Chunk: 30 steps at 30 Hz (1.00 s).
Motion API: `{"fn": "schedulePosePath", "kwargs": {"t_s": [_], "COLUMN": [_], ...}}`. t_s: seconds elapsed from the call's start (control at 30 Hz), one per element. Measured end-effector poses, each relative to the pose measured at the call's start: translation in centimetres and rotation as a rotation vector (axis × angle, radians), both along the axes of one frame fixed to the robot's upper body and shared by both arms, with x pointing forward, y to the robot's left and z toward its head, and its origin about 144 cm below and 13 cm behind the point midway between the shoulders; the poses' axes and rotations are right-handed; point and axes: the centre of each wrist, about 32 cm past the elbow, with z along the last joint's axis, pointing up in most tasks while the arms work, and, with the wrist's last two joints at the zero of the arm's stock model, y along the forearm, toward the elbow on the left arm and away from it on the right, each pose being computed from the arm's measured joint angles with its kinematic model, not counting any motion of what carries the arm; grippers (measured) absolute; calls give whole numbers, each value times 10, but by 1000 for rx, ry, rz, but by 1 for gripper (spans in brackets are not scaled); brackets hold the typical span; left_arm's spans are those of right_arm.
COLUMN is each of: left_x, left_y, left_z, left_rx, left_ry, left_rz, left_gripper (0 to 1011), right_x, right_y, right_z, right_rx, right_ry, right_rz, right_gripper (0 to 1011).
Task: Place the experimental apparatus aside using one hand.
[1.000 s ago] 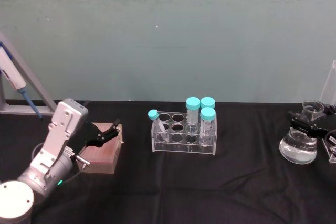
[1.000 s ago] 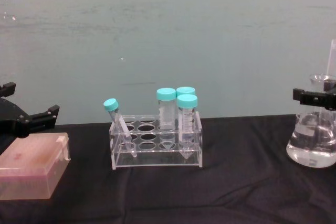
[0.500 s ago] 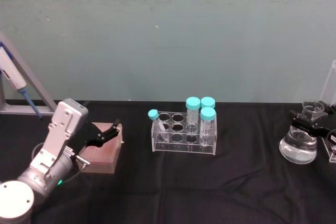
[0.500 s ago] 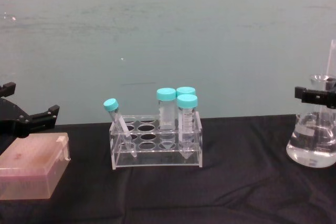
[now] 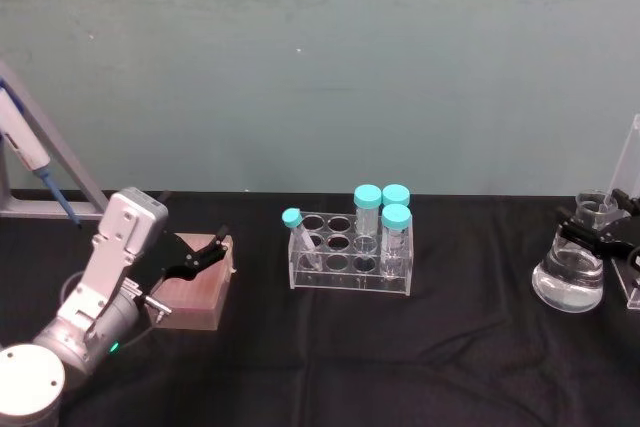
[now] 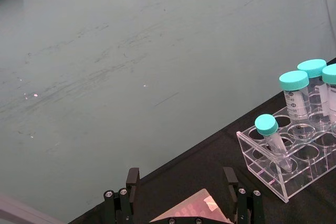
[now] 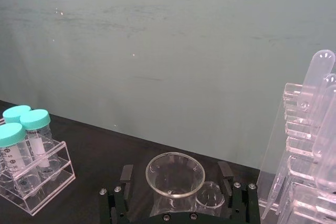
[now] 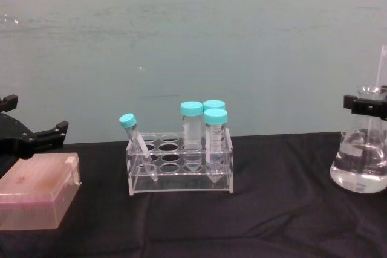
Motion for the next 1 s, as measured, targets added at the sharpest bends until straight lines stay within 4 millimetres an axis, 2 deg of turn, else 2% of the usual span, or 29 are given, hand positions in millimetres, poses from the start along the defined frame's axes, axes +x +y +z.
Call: {"fn": "schedulePosePath", "kwargs": {"t_s": [1.0], "left_x": [0], "left_y": [0], "left_z": [0], "left_rx": [0], "left_ry": [0], "left_rz": [0], "left_gripper": [1000], "right_x": [-13], "right_y": [5], "right_z": [17], "right_rx": [-22], "right_ry": [-88], "right_rz": [-4], "right_gripper": [1000]}}
